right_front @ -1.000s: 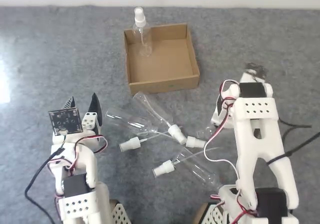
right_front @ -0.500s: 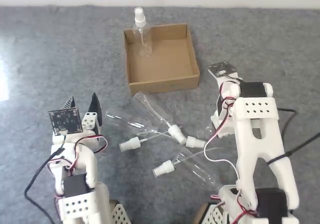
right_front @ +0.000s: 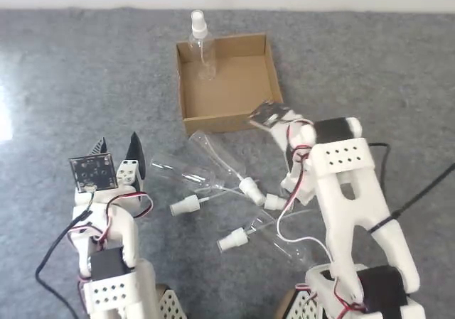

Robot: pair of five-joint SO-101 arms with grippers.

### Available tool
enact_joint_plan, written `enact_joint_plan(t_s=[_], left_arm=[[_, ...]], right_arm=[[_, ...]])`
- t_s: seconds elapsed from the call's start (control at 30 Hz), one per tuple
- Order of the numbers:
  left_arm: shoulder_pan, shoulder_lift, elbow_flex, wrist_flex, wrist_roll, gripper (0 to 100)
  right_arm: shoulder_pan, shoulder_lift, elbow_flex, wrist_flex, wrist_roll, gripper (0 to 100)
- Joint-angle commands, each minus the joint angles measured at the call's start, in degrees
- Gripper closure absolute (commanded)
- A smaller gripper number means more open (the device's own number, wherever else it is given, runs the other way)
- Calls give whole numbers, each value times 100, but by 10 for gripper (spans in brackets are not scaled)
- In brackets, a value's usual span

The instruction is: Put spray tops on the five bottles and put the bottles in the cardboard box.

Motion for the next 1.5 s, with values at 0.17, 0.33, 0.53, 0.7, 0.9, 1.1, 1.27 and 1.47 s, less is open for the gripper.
enact_joint_plan(t_s=[0.17, 0.33, 0.53, 0.7, 0.9, 1.1, 1.27, 1.47], left_arm=[[18, -70, -57, -141, -62, 812], [18, -70, -57, -141, -62, 812], [18, -70, -57, -141, -62, 812], [18, -70, -57, -141, -62, 812], [18, -70, -57, -141, -62, 812], [18, -70, -57, -141, -62, 812], [18, -70, -57, -141, -62, 812], [18, -70, -57, -141, -62, 812]], right_arm=[[-154, -312, -325, -13, 1952, 701], [-145, -303, -299, -13, 2558, 701], [-136, -110, -290, -13, 3095, 701], [-31, 541, -299, -426, 3235, 701], [84, 1121, -316, -919, 3279, 701], [295, 1552, -325, -989, 3701, 702], [470, 1727, -325, -1226, 3771, 702], [479, 2105, -299, -1543, 3771, 702]])
